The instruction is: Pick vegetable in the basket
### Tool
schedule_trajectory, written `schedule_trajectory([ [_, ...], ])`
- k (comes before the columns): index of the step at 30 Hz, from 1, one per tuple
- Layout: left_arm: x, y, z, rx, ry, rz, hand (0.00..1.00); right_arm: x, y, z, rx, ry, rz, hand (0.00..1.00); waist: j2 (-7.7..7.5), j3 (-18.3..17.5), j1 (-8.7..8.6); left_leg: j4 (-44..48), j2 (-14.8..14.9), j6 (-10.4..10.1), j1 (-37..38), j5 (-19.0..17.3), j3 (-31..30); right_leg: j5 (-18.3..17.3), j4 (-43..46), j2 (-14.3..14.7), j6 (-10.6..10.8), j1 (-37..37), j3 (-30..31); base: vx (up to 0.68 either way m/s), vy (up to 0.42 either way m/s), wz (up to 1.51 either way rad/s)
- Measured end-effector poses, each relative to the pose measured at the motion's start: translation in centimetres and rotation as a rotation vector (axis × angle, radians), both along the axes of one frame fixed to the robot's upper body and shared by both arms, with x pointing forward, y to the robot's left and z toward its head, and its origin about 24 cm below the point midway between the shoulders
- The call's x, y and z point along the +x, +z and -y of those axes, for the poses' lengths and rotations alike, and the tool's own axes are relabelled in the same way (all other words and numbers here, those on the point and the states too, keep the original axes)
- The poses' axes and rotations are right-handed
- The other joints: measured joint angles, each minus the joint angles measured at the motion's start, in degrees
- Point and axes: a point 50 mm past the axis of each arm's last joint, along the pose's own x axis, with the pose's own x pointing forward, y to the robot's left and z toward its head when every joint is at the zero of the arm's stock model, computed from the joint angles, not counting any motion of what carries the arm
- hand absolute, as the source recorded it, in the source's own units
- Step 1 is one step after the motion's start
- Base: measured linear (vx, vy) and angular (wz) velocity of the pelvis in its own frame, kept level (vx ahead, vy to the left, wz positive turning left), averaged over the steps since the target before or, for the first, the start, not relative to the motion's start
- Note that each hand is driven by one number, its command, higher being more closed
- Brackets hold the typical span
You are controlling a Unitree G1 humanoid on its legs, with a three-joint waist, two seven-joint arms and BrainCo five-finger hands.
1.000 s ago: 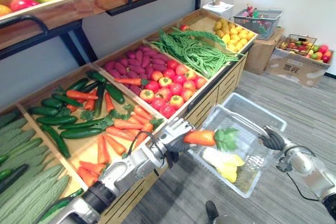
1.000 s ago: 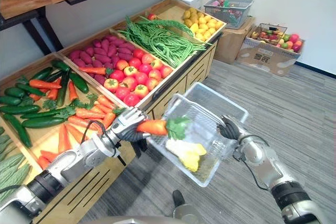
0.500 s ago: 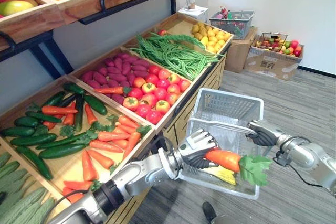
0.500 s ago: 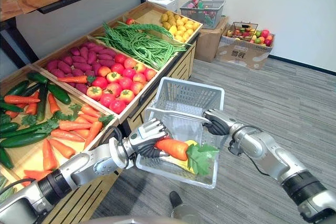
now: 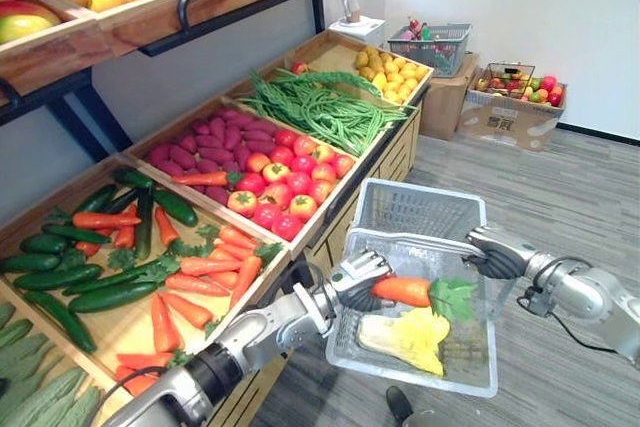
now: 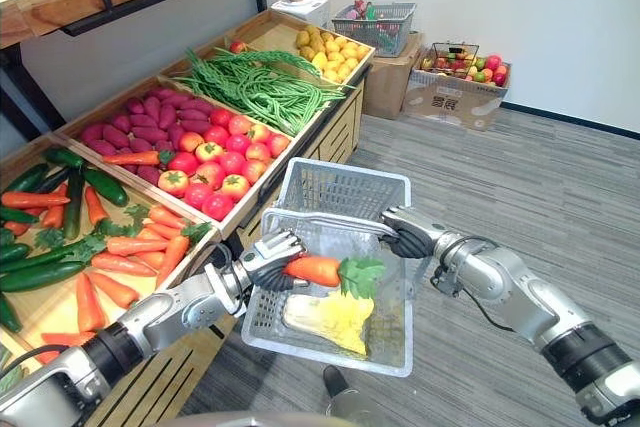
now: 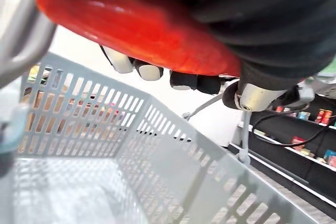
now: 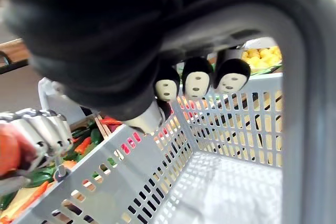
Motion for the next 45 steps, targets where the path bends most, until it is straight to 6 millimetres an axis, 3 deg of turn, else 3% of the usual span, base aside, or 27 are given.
schedule_trajectory([
  [9, 0.5, -3.6, -0.6, 0.123, 0.08, -0.078, 1.0, 0.1, -0.2, -0.7, 0.032, 0.019, -0.031, 1.0, -0.09, 0.0, -1.03, 0.1, -0.2, 0.3, 0.1, -0.1, 1.6, 0.0, -0.3, 0.4, 0.0, -0.7, 1.3, -0.01, -0.008, -0.08],
  [26, 1.0, -4.6, -0.3, 0.141, 0.12, -0.117, 1.0, 0.1, -0.7, -1.7, 0.039, 0.052, -0.06, 1.0, -0.27, 0.4, -1.86, 0.0, -0.2, 0.3, 0.1, -0.1, 2.1, 0.0, -0.3, 0.6, 0.0, -1.0, 1.7, -0.03, -0.027, -0.02],
  [27, 1.2, -4.5, -0.3, 0.141, 0.119, -0.113, 0.0, 0.1, -0.7, -1.7, 0.041, 0.053, -0.059, 1.0, -0.26, 0.6, -1.98, 0.0, -0.2, 0.3, 0.1, -0.1, 2.1, 0.0, -0.3, 0.6, 0.0, -1.0, 1.7, 0.0, 0.0, 0.0],
  [33, 2.0, -4.0, -0.1, 0.148, 0.126, -0.096, 0.0, 0.4, -0.4, -1.8, 0.041, 0.056, -0.045, 1.0, 0.07, 2.4, -2.21, -0.1, -0.2, 0.3, -0.1, -0.1, 1.9, 0.0, -0.3, 0.6, 0.0, -1.1, 1.6, -0.03, -0.028, 0.01],
  [45, 2.1, -4.0, 0.2, 0.143, 0.14, -0.1, 0.0, 0.4, -0.5, -2.0, 0.048, 0.056, -0.047, 1.0, 0.24, 2.6, -2.18, -0.2, -0.3, 0.5, -0.5, 0.0, 1.1, 0.0, -0.3, 0.1, 0.0, -1.1, 0.9, 0.0, -0.001, 0.02],
])
